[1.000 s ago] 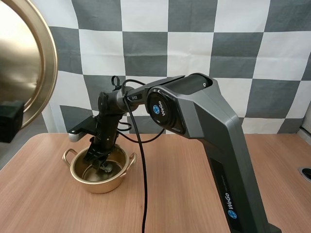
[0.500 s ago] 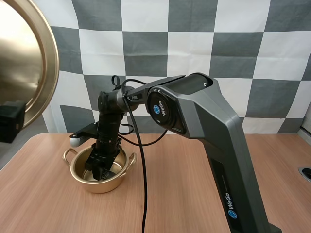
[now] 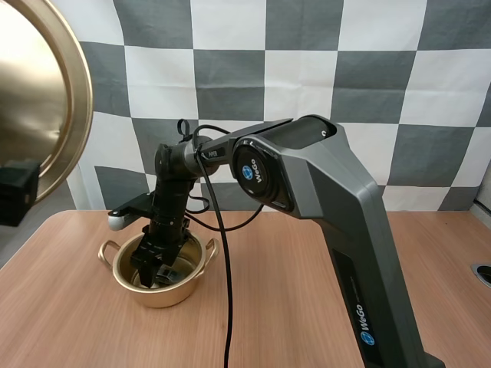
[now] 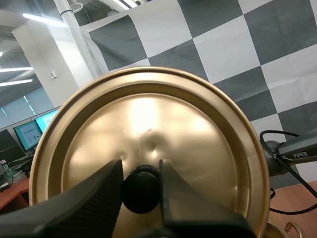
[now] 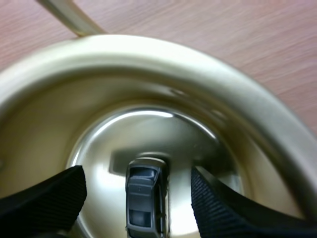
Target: Open the pot, put the car inside, and close it
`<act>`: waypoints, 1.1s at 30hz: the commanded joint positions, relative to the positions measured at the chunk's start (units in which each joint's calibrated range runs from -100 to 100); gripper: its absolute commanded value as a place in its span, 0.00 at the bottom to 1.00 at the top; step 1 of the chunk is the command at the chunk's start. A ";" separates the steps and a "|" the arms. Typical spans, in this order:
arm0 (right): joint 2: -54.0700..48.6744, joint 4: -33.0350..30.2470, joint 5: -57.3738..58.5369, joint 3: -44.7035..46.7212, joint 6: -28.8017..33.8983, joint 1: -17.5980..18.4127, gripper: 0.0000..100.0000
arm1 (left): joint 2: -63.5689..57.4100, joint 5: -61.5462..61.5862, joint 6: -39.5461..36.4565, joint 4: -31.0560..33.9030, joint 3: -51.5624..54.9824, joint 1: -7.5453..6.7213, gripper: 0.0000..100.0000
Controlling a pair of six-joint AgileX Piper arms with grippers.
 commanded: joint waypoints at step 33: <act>-12.62 -5.91 -4.34 0.03 1.64 0.05 1.00 | -0.03 0.00 -0.01 -0.01 0.04 0.03 0.00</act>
